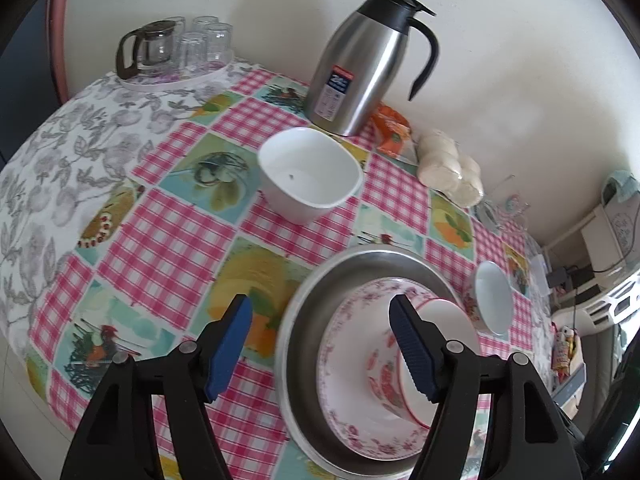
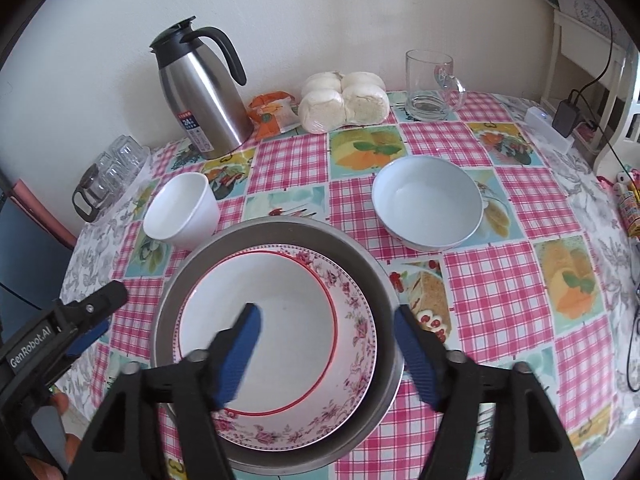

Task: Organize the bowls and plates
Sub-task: 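Open the right tool and withdraw it from the stacked bowl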

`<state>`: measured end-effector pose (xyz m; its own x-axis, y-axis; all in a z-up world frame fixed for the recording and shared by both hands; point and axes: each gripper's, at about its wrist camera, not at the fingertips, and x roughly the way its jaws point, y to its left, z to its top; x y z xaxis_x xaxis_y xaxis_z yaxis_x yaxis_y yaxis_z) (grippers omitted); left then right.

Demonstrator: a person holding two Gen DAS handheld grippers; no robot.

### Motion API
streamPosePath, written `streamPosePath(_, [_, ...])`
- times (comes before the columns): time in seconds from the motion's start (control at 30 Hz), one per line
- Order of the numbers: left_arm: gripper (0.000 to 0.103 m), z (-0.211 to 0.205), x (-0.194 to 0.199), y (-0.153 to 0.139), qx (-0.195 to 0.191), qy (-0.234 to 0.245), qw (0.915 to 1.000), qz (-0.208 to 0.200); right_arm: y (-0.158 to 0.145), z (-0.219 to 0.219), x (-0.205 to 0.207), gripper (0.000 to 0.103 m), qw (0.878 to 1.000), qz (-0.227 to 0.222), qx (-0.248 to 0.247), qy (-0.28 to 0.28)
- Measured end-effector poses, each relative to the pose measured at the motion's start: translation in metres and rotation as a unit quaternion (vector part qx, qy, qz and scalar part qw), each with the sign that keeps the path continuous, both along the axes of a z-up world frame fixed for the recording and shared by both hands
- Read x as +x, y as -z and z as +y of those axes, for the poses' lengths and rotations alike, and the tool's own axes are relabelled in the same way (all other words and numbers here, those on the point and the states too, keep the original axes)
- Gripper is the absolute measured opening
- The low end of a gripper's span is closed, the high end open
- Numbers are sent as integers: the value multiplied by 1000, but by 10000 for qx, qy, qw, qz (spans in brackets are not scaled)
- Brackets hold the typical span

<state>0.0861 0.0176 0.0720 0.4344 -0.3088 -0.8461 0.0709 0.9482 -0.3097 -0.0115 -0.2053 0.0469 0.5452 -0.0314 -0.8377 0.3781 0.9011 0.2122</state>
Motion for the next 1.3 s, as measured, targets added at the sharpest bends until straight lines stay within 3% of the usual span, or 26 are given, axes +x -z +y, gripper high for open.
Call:
streamPosePath(0.1, [76, 6, 2, 1, 124, -109, 9999, 2, 0, -1, 0, 79, 10000, 20, -29, 9])
streamPosePath(0.17, [87, 9, 3, 2, 228, -151, 9996, -13, -1, -1, 0, 84, 10000, 23, -54, 5])
streamPosePath(0.47, [93, 35, 9, 5, 470, -564, 9973, -93, 2, 7, 3, 95, 9999, 70, -114, -55])
streamPosePath(0.67, [93, 55, 14, 8, 471, -764, 9960, -58, 2, 15, 5, 103, 9998, 28, -167, -110])
streamPosePath(0.9, [94, 75, 18, 10, 327, -1045, 9940, -41, 0, 24, 9, 103, 9997, -89, -207, -138])
streamPosePath(1.3, [94, 83, 36, 20, 260, -988, 9947, -70, -2, 54, 25, 103, 9986, -383, -226, -272])
